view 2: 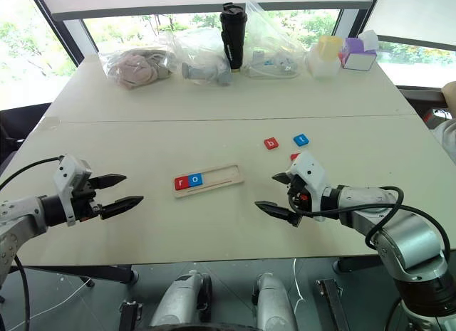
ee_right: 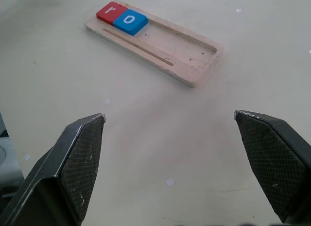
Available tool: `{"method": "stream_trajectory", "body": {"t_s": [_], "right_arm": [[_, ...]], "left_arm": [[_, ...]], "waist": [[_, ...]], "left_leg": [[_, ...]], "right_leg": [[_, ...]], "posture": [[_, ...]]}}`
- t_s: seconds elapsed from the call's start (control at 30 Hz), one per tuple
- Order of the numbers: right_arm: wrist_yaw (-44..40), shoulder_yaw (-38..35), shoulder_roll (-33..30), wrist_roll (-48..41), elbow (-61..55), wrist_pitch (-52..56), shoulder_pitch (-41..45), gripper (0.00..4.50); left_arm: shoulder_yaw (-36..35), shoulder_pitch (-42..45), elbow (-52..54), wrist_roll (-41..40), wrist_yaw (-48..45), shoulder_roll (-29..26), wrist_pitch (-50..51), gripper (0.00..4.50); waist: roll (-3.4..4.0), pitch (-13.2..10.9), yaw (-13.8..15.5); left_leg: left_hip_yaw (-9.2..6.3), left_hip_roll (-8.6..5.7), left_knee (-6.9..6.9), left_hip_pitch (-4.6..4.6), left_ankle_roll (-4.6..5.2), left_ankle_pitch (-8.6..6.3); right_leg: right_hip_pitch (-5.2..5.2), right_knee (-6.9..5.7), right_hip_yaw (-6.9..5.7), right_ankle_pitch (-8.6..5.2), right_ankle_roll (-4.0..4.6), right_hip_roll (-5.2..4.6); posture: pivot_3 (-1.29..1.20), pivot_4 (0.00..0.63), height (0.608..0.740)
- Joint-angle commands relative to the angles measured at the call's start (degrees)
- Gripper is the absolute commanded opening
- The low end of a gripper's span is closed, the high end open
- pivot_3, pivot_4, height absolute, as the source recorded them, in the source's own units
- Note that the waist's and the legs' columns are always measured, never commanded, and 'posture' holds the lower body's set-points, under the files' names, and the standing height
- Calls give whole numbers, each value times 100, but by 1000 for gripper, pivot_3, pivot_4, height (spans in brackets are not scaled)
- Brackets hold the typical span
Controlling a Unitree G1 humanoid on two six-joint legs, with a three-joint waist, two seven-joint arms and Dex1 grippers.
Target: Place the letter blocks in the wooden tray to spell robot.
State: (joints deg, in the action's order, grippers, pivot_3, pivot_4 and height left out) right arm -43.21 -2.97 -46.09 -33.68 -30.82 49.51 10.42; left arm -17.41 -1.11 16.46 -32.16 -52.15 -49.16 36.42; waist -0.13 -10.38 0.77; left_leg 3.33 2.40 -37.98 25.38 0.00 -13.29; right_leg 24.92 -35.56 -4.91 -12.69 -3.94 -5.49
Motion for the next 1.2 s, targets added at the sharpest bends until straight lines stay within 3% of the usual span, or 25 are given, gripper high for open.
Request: {"method": "stream_trajectory", "body": {"t_s": [0.03, 0.27, 0.6, 0.97, 1.1, 1.2], "right_arm": [[-75, 46, -130, 78, -114, -108, 160, 4421], [-23, 499, 88, -131, -432, 240, 870, 4421], [554, 415, 414, -163, -754, 436, 570, 4421], [866, 263, 478, -214, -922, 467, 323, 4421], [872, 223, 440, -221, -913, 447, 299, 4500], [867, 222, 429, -220, -907, 435, 297, 4500]], "left_arm": [[103, 235, -176, 266, -230, -278, -352, 4500], [1192, 1452, -1236, 936, -1181, -519, -1223, 4500], [2571, 2798, -2709, 1753, -1766, 519, -2145, 4500], [3215, 3195, -3759, 2731, -1573, 1259, -3053, 4500], [3228, 3133, -3838, 2827, -1601, 1273, -3146, 3279], [3191, 3088, -3815, 2818, -1630, 1251, -3176, 3132]], "waist": [[0, 0, 3], [1, 1, 7], [-4, 3, 19], [-6, 9, 23], [-6, 12, 23], [-6, 12, 15]], "left_leg": [[0, 0, 0, 0, 0, 0], [2, 2, -1, 0, 0, 0], [38, -4, -4, 2, 2, 1], [30, 0, -26, -10, 4, 2], [27, 2, -31, -18, 4, 3], [20, 6, -32, -27, 4, 3]], "right_leg": [[0, 0, 0, 0, 0, 0], [4, -1, 0, 4, 6, 4], [2, -7, 4, 6, 0, 8], [1, -49, 8, 4, 2, 9], [-12, -48, 8, 4, 2, 3], [-20, -48, 8, 4, 3, 1]], "posture": [[0, 150, 740], [0, 150, 740], [0, 150, 740], [0, 150, 740], [0, 150, 740], [0, 150, 740]]}}
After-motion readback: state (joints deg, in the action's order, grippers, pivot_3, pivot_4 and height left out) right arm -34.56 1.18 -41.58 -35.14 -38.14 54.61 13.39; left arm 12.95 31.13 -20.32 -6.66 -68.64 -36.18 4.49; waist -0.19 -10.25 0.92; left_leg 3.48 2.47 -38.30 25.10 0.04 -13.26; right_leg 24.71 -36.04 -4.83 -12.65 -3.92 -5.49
